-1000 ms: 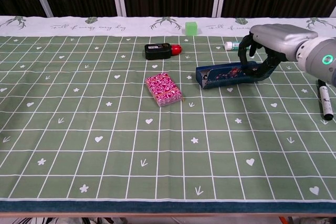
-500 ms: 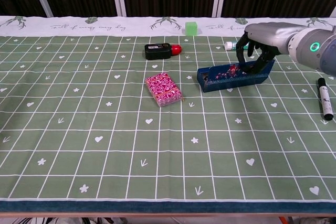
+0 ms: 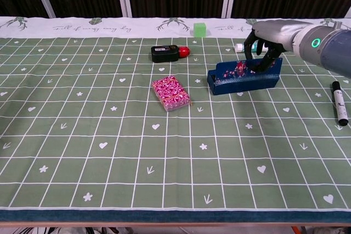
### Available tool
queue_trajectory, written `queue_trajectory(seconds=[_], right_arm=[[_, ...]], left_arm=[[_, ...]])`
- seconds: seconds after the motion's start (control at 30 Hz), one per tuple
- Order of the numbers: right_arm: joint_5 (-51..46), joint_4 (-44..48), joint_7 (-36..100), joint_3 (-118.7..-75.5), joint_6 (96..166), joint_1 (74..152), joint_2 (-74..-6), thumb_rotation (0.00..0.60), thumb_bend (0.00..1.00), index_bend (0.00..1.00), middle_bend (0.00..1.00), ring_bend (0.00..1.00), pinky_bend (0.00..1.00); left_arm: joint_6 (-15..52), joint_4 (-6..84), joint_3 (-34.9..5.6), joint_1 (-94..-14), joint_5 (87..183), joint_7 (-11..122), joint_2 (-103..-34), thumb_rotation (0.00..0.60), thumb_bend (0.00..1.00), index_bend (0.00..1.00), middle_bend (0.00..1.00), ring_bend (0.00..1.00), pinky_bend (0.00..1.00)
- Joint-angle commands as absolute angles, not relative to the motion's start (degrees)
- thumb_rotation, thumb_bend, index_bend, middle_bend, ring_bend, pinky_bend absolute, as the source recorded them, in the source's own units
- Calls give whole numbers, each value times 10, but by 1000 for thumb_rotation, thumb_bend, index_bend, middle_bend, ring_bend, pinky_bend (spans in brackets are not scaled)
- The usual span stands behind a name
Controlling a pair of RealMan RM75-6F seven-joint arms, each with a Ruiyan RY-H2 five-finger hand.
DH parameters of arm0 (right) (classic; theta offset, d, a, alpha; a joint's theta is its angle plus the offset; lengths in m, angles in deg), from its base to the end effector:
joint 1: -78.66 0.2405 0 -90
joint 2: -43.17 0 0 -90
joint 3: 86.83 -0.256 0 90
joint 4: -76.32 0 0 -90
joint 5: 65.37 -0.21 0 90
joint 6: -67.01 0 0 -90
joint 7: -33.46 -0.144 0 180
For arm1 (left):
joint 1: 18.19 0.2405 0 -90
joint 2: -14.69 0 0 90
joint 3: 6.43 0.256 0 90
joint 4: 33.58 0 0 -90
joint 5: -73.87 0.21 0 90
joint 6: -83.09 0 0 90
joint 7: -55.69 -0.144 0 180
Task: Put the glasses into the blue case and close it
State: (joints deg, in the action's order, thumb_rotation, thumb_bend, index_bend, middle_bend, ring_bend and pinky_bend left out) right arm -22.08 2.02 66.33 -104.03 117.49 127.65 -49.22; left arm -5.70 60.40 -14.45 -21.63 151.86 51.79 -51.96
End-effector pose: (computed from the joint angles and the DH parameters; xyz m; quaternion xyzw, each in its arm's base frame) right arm -0.1512 -0.4057 -0.0106 0.7031 -0.4027 0.3043 0.5008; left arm -0.3146 0.1886 0.1709 -0.5140 -0.3854 -0.4015 0.6528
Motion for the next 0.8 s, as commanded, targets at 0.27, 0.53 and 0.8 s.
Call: queue_trajectory(seconds=[0.27,0.53,0.8], right_arm=[[-245,52,671,-1040,1167,1295,-507,600,529,701,307,326,235],[-266,79,678,-1039,1161,1311,-517,600,529,700,305,326,235],[-278,90,681,-1036,1154,1320,-521,600,520,419,274,302,235]], left_arm=[[-57,604,-144,-216,1519,518,-519,600,215,154,0,0,0],[-56,604,-145,-217,1518,519,-519,600,215,154,0,0,0],[-56,604,-145,-216,1518,519,-519,600,214,154,0,0,0]])
